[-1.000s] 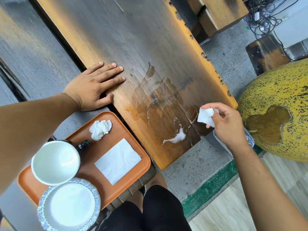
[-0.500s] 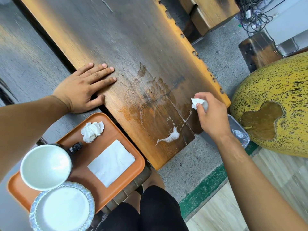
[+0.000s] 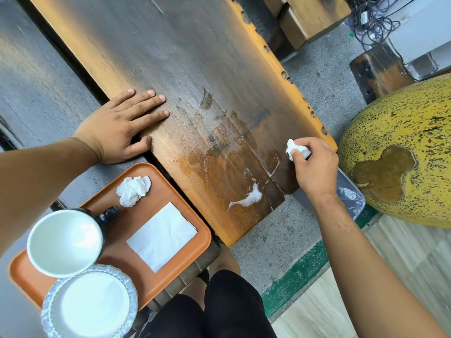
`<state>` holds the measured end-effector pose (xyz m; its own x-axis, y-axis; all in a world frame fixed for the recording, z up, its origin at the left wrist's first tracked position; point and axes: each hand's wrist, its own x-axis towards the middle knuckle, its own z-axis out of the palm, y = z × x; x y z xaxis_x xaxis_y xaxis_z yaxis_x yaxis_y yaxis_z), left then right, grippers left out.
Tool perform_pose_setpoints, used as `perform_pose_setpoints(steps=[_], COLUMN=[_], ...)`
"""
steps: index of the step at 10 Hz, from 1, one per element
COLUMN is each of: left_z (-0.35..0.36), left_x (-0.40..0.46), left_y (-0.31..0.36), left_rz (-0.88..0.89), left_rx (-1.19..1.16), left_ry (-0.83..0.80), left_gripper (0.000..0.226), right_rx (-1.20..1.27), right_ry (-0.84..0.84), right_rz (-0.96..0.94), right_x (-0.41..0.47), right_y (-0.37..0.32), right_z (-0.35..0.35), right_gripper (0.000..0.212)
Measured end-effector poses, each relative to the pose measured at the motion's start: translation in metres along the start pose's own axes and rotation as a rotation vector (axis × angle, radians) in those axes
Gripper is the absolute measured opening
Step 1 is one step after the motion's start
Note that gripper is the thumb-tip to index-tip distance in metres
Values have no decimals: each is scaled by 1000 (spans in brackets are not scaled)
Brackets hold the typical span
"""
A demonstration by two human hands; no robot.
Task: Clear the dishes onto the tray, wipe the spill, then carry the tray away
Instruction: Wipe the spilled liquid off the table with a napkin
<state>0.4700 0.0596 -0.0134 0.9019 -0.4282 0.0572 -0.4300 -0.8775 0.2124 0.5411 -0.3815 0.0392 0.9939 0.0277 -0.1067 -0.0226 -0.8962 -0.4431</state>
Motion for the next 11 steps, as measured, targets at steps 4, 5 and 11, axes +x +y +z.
perform_pose_setpoints(steps=[4,5,11], left_z=[1,1,1], left_x=[0,0,2], left_y=[0,-1,1], left_rz=[0,1,-10], left_rx=[-4,0,4], left_ry=[4,3,1], left_gripper=[66,66,65], right_rx=[92,115,-54], right_ry=[-545,-560,-769], right_rz=[-406,-471,-682], right_x=[-120,-112,-117], right_y=[-17,-18,-26], right_z=[10,9,-1], right_gripper=[20,20,20])
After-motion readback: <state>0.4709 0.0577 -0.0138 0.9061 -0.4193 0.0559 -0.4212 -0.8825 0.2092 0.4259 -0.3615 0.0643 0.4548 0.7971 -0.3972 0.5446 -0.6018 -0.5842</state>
